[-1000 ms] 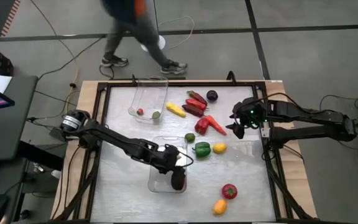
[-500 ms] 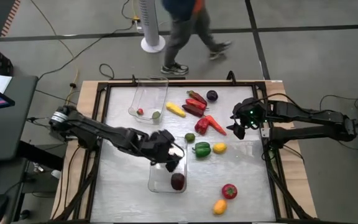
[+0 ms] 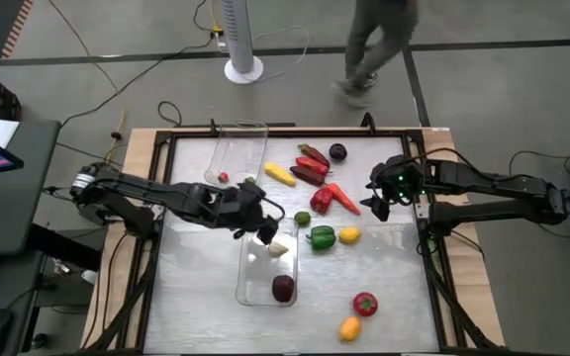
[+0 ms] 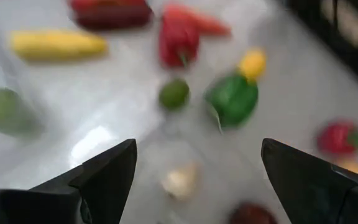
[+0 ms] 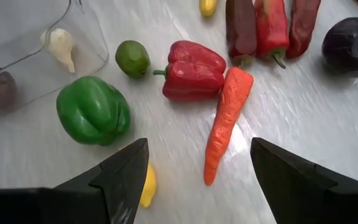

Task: Sort produce into baskets
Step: Put the red apple into the top transparent bin

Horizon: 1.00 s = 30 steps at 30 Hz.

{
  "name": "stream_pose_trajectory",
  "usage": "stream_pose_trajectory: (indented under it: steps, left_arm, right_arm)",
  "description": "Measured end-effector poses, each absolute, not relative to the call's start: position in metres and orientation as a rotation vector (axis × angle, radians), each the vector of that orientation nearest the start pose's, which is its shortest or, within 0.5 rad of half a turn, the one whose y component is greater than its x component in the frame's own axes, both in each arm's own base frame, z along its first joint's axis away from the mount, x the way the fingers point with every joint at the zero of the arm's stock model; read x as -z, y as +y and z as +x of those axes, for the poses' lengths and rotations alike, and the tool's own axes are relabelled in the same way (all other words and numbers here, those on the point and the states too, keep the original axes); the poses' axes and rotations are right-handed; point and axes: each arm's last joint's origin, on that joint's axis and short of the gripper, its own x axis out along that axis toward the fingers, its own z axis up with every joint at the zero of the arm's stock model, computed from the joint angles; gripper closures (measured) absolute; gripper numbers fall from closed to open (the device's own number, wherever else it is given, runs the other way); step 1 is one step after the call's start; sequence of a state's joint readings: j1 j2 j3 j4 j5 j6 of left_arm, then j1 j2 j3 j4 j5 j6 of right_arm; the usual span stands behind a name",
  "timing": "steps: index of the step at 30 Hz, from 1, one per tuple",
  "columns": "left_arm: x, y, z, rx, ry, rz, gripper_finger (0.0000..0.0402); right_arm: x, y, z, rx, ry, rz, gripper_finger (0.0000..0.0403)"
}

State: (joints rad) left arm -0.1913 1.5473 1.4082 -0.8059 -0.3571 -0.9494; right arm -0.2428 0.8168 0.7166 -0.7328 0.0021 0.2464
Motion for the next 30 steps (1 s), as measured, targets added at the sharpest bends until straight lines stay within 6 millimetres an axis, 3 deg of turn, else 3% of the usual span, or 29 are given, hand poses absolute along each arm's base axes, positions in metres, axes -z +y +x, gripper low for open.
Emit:
stream_pose_trajectory:
  steps: [7, 10, 23, 30]
  left_arm:
    - [-0.279, -0.079, 0.351, -0.117, 0.981, -0.653, 0.007]
    - [-0.261, -0.095, 0.359, -0.024, 1.043, -0.623, 0.007]
    - [-0.206, -0.121, 0.387, -0.012, 1.052, -0.507, 0.0065]
    - [-0.198, -0.122, 0.389, 0.027, 1.074, -0.459, 0.0036]
  right_arm:
    - [-0.26, -0.037, 0.15, 0.335, 0.786, 0.338, 0.0092]
    - [-0.26, -0.037, 0.15, 0.335, 0.786, 0.338, 0.0092]
    - [-0.261, -0.037, 0.151, 0.336, 0.781, 0.339, 0.0092]
    - [-0.261, -0.037, 0.151, 0.336, 0.781, 0.339, 0.0092]
